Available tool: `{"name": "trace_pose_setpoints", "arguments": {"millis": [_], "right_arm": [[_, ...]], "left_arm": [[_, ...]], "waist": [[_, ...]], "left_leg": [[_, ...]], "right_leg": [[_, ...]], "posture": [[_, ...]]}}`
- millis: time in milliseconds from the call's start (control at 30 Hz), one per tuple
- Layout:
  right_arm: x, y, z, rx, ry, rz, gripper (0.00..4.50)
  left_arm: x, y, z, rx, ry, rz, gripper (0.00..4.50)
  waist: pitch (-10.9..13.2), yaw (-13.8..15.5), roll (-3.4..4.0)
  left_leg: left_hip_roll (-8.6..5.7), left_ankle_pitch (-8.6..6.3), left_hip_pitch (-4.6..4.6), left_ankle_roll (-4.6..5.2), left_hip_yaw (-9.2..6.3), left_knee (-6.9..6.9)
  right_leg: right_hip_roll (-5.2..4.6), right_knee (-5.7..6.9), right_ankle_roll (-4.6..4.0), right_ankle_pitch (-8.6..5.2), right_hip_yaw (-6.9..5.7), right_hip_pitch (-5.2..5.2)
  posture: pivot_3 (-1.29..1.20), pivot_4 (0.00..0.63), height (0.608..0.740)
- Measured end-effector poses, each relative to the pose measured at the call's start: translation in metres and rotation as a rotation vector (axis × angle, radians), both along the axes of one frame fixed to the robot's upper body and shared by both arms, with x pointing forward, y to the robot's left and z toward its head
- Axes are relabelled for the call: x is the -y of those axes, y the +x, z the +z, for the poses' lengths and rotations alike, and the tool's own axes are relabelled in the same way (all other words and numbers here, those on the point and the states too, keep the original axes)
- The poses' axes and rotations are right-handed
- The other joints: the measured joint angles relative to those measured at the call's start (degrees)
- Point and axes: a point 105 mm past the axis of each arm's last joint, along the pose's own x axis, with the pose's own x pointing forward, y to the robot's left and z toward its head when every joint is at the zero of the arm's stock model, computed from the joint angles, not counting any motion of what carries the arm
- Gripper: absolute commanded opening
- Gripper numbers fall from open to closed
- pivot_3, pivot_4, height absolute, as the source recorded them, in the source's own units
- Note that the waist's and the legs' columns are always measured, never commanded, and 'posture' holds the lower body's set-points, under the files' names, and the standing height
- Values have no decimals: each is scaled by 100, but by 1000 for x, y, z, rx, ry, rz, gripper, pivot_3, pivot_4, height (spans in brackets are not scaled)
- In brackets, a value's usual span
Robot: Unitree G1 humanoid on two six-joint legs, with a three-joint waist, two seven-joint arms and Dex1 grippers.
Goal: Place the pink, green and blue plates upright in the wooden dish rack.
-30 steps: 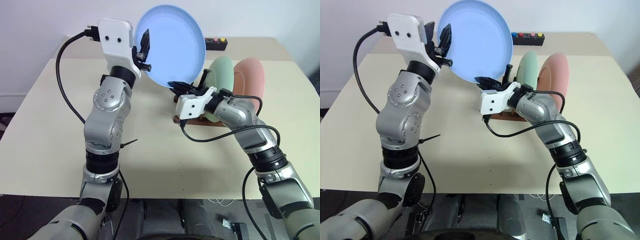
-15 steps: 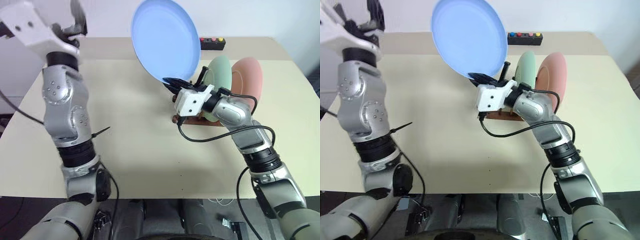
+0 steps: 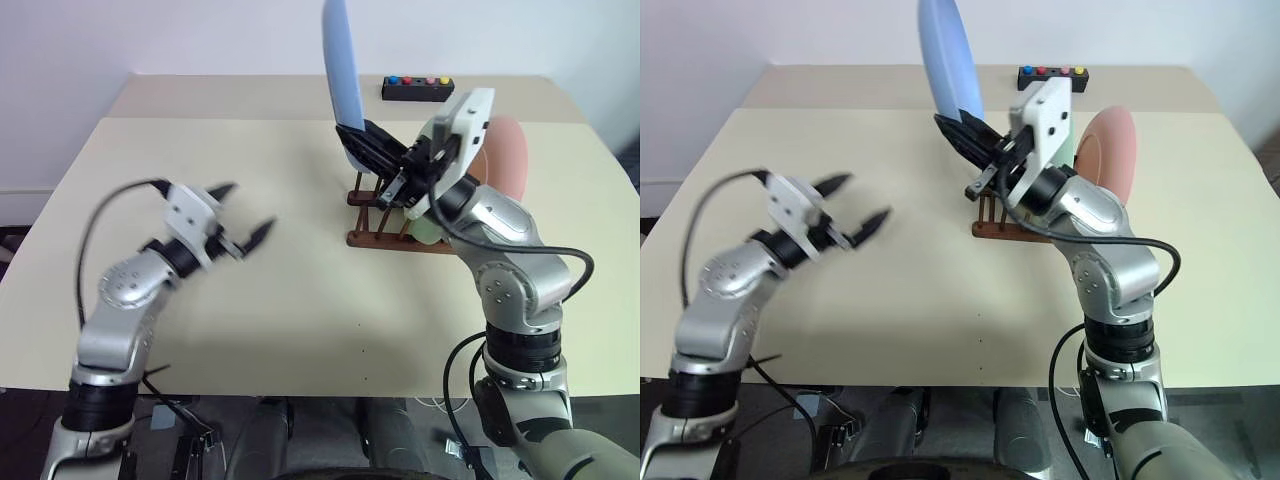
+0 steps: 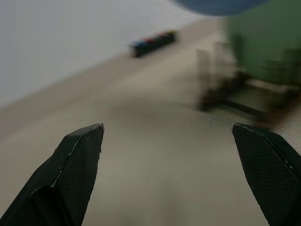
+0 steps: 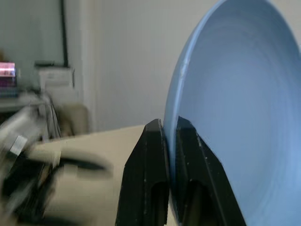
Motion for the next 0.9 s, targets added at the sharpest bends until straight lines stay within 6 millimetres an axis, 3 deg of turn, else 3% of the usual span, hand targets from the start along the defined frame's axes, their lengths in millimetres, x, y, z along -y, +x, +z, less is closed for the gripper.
{"name": "trace_pose_setpoints", "arguments": {"millis": [233,733,833,900], "right_arm": [[12,1,-11,-119,55,-25,0],[22,4,-19,-208,117,-40,0],[22,4,-19,-213,121,-34,1039],[22,4,-19,-217,126,-35,2041]], "left_arm": [[15,-10,-10,-65,25,-117,4452],[19,-13,-15,-77,37,-141,4452],[19,-13,-14,-75,35,-140,4500],[20,-13,-14,-74,28,-141,4500]], "waist": [[-1,-16,6],[-1,-12,6],[-1,-12,6],[-1,-12,6]], "left_leg": [[2,1,6,1,3,-2],[2,1,5,2,3,-1],[2,1,5,2,3,-1],[2,1,5,2,3,-1]], "right_leg": [[3,3,-3,1,0,1],[3,3,-3,1,0,1],[3,3,-2,1,0,1],[3,3,-2,1,0,1]], "posture": [[0,150,740],[0,150,740],[0,150,740],[0,150,740]]}}
